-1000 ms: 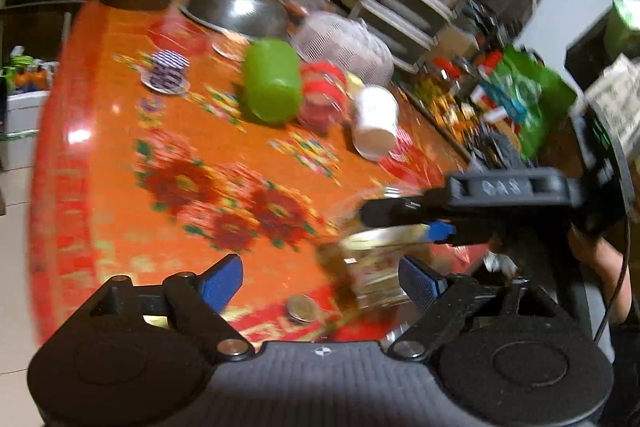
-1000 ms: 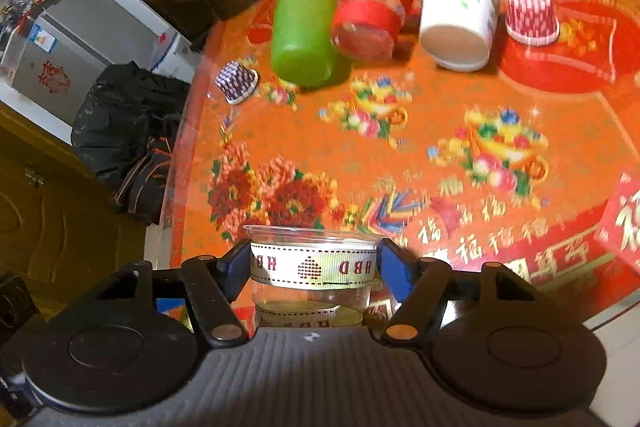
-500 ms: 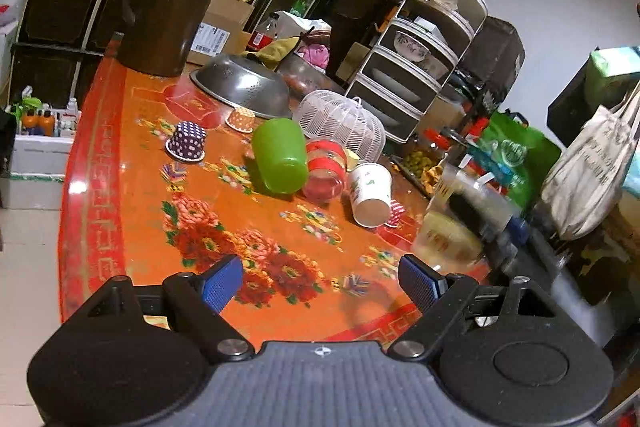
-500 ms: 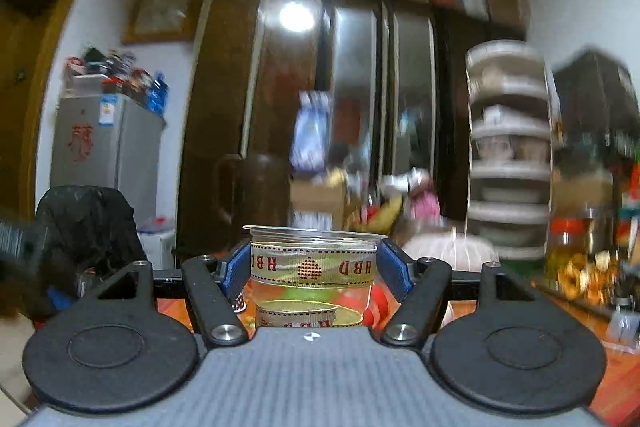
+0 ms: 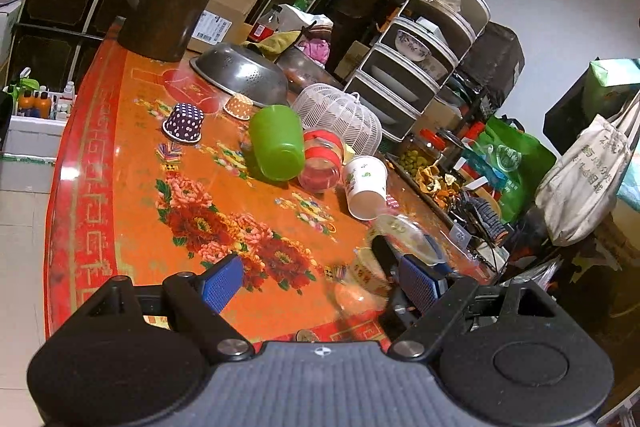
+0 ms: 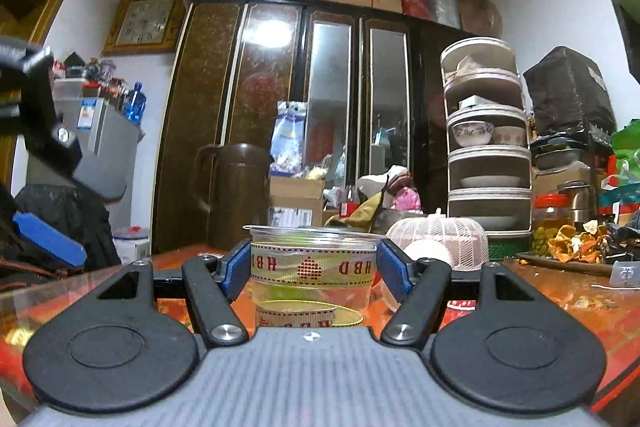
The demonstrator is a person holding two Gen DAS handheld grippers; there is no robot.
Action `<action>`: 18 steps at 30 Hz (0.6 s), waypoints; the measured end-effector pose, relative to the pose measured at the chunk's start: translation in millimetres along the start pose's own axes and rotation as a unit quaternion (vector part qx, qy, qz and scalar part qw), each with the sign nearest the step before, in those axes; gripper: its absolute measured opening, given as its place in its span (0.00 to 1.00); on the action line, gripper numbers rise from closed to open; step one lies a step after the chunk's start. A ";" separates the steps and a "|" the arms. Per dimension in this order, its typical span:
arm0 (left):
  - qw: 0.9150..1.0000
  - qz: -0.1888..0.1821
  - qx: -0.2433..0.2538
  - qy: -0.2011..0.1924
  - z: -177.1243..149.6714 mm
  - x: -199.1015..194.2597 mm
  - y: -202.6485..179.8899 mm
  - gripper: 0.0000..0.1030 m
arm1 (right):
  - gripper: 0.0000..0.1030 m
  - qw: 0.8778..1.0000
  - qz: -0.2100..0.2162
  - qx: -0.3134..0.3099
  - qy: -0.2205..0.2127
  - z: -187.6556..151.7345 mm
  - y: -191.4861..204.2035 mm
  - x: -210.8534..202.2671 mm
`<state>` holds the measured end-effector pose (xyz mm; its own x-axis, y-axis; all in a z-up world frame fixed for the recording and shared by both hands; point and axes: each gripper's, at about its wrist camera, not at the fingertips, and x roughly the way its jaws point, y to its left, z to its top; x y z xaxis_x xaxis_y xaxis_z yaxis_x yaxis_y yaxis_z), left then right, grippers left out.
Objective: Flip cup upright
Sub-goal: 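Lower the upright jar onto the tablecloth with the right tool and open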
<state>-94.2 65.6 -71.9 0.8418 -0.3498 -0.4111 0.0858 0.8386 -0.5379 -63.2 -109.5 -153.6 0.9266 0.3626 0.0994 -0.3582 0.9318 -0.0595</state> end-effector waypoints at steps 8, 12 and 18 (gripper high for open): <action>1.000 0.008 -0.008 -0.009 -1.9 -4.6 7.5 0.85 | 0.66 1.000 -0.009 -0.013 -0.007 -9.7 10.6 1.4; 1.000 0.012 -0.011 -0.005 -3.3 -3.2 10.2 0.85 | 0.66 1.000 0.002 0.000 0.009 -11.6 8.4 4.5; 0.999 0.036 -0.001 -0.004 -4.1 -2.8 7.0 0.90 | 0.99 0.998 0.014 0.039 0.044 -5.2 1.2 5.7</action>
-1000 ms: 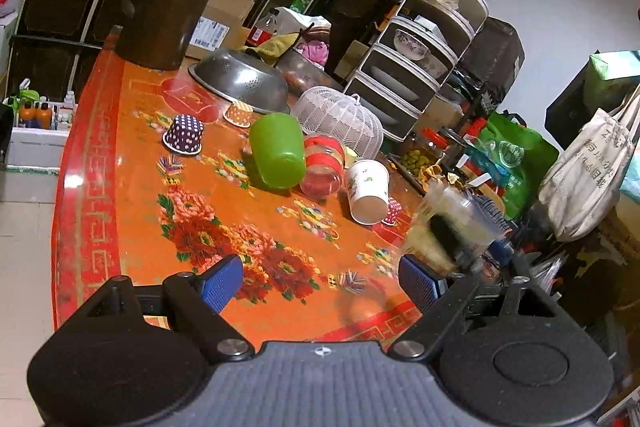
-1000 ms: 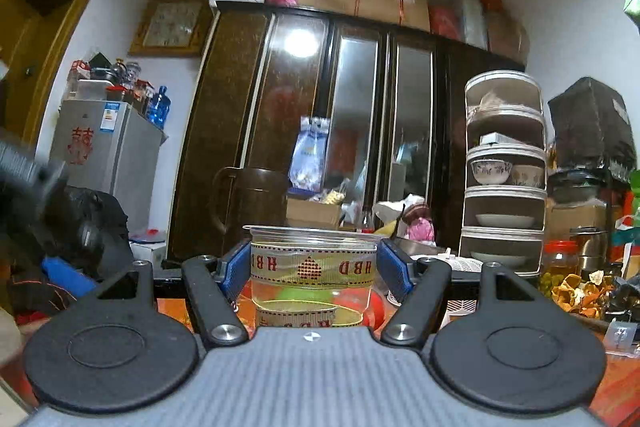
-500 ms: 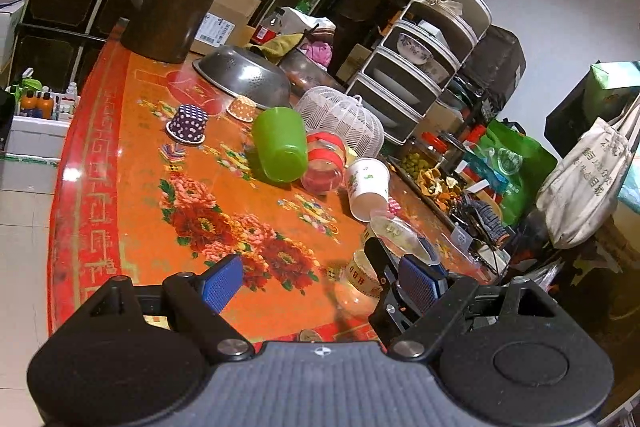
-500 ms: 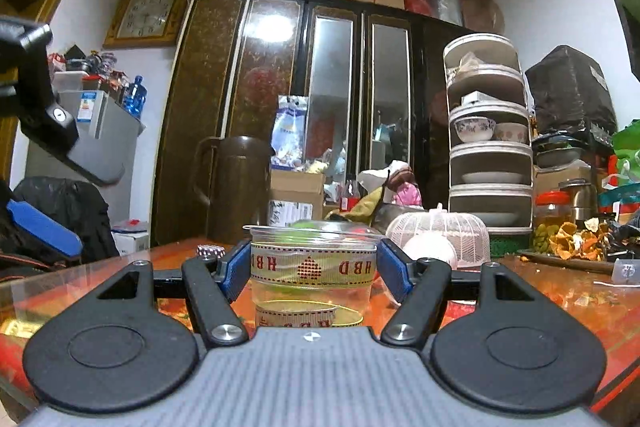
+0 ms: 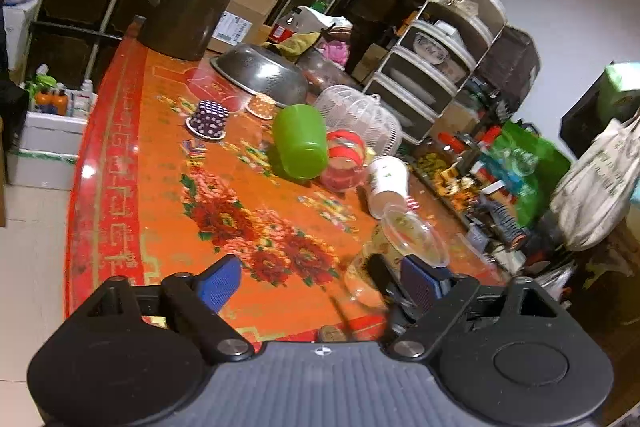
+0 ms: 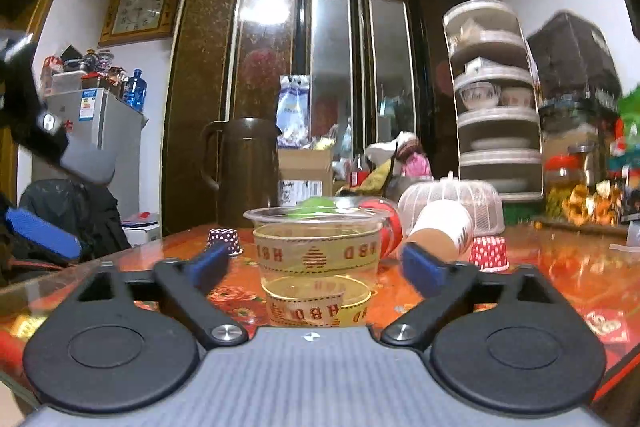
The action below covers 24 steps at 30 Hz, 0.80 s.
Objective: Flip cup upright
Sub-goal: 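Lower the upright jar onto the tablecloth with the right tool and open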
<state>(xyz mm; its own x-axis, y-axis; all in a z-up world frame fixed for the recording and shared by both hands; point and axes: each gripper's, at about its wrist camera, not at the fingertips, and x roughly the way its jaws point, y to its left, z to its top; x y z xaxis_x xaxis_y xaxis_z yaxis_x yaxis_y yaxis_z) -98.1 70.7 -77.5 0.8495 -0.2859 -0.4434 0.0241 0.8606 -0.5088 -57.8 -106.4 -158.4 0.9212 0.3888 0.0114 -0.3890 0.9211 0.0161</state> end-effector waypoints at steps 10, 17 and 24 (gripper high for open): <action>0.989 0.082 0.121 -0.002 1.2 3.8 -48.5 0.98 | 0.99 0.973 0.037 0.076 0.215 65.8 -50.9 -19.6; 0.980 0.085 0.179 -0.002 9.8 -10.9 -107.4 0.98 | 0.99 0.967 0.034 0.081 0.240 139.5 -80.1 -34.7; 0.976 0.088 0.200 -0.017 12.8 -34.9 -136.1 0.98 | 0.99 0.967 0.052 0.071 0.238 156.9 -74.9 -48.6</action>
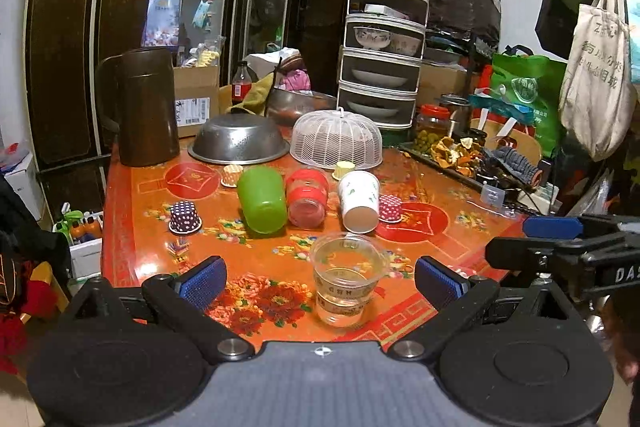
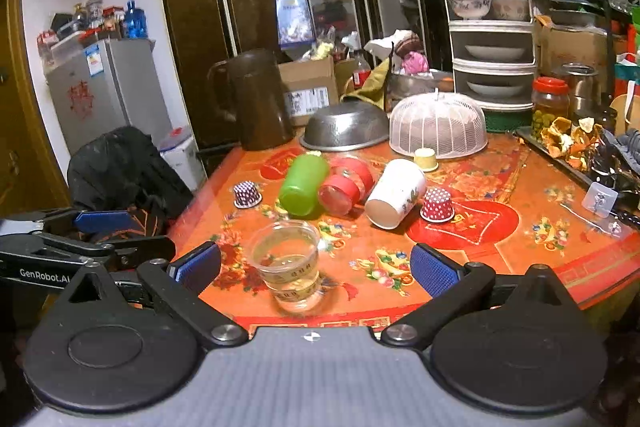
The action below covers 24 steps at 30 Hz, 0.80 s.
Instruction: Flip cup upright
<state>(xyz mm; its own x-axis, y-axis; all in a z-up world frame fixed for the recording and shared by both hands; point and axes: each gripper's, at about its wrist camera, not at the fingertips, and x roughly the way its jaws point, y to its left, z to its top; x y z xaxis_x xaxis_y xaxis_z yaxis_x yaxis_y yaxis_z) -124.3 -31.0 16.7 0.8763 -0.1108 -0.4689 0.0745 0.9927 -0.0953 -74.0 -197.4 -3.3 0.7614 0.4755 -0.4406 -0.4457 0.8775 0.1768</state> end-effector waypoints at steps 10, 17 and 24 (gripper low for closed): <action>1.000 0.012 -0.003 0.015 4.6 -1.1 -0.1 0.98 | 0.99 1.000 0.019 0.004 0.002 -3.2 3.4 -1.1; 1.000 0.010 -0.003 0.026 2.0 3.4 -1.1 0.98 | 0.99 1.000 0.024 0.006 0.001 -4.1 2.1 -1.6; 0.999 0.012 -0.005 0.030 0.2 5.4 -0.3 0.98 | 0.99 1.000 0.024 0.005 -0.001 -6.5 2.3 -1.4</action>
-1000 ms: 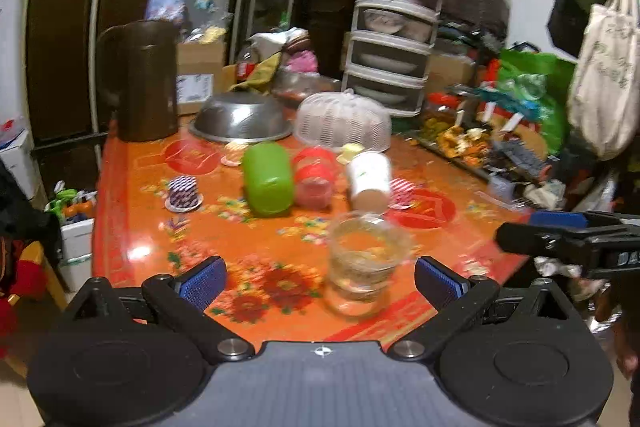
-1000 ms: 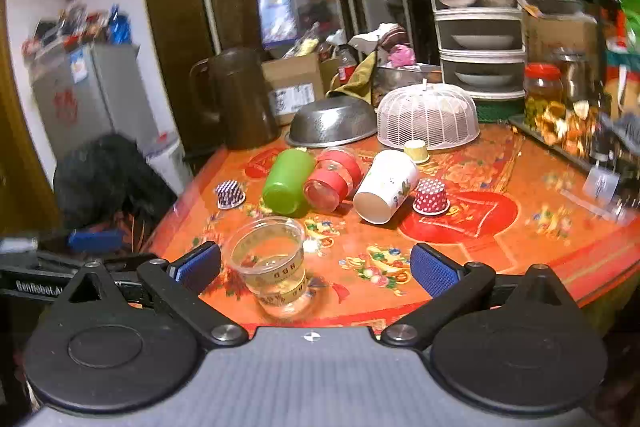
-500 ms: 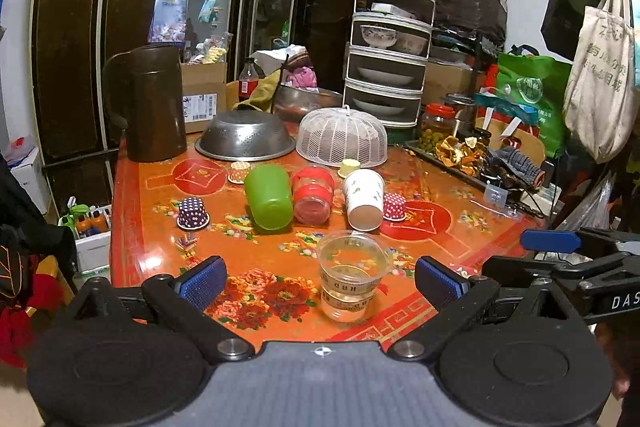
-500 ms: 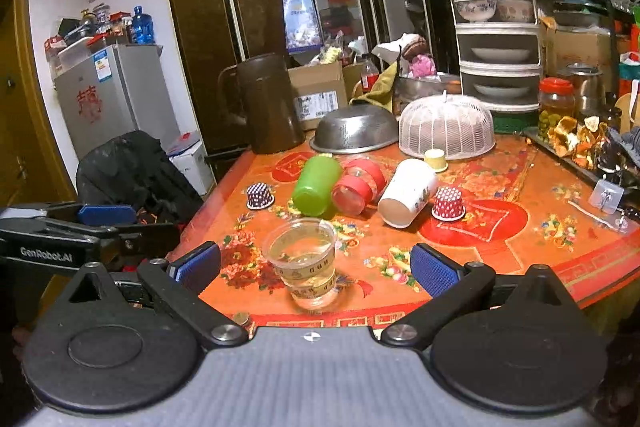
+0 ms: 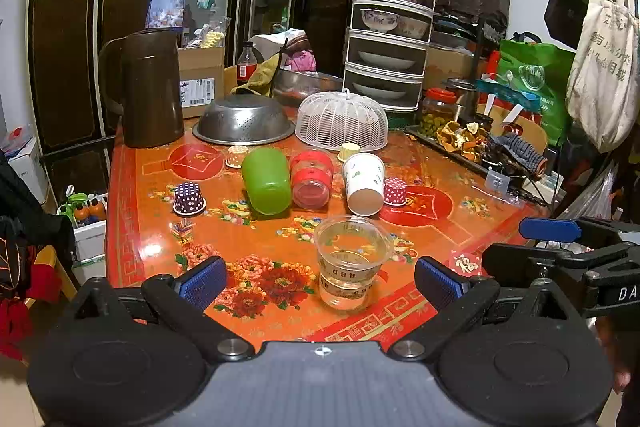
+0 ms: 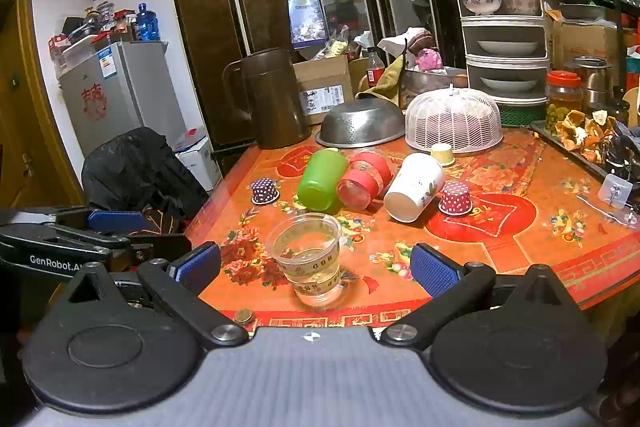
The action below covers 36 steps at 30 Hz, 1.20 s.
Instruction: Flip cup upright
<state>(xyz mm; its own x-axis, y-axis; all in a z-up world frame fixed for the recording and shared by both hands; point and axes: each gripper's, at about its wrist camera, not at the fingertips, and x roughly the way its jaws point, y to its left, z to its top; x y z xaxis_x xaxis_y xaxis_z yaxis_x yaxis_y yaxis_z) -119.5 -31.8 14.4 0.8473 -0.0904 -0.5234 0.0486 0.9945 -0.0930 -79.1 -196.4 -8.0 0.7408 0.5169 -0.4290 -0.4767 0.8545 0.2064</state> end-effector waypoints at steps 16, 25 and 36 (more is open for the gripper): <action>1.000 0.003 0.002 -0.001 0.8 -1.0 -1.2 0.98 | 0.99 1.000 0.004 -0.005 -0.001 -0.6 1.4 0.7; 1.000 0.002 0.003 0.002 0.4 0.8 -1.3 0.98 | 0.99 1.000 0.005 -0.007 -0.002 -0.9 3.0 0.4; 1.000 0.000 0.004 0.002 -0.1 1.7 -1.2 0.98 | 0.99 1.000 0.008 -0.006 -0.001 -2.1 3.3 2.1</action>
<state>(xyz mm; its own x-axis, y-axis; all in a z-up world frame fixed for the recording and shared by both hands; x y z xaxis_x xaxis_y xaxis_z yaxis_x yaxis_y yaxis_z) -118.1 -33.2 13.5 0.8455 -0.0904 -0.5264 0.0526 0.9949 -0.0864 -80.1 -192.6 -10.1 0.7340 0.5304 -0.4241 -0.4938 0.8456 0.2029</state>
